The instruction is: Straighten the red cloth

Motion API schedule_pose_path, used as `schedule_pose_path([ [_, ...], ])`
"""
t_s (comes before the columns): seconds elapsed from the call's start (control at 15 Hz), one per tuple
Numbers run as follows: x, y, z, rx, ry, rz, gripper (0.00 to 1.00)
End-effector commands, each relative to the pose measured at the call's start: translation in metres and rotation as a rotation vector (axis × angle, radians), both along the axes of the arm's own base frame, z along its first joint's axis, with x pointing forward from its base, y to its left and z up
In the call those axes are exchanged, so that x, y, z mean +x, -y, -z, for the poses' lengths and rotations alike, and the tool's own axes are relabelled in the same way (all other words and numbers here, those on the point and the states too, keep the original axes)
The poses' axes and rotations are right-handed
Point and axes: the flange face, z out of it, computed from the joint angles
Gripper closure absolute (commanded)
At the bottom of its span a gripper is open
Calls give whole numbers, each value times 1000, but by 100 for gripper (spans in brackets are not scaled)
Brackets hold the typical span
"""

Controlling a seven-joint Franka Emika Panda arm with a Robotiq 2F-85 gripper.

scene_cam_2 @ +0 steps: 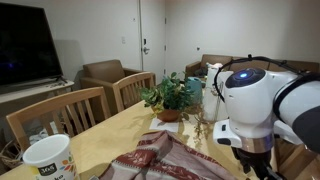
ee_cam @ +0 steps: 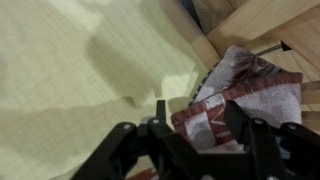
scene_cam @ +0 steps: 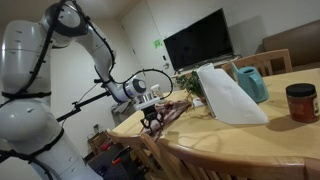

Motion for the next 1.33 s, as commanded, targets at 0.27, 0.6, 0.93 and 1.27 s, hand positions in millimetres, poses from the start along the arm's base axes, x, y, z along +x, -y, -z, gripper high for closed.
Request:
schedule_pose_path([
  [0.27,20,-7,11,17,-21,-14,41],
  [0.6,23,-6,17,18,-29,-14,53],
  [0.93,24,-8,13,11,-23,-15,65],
  [1.27,25,-10,11,12,-18,-18,100],
])
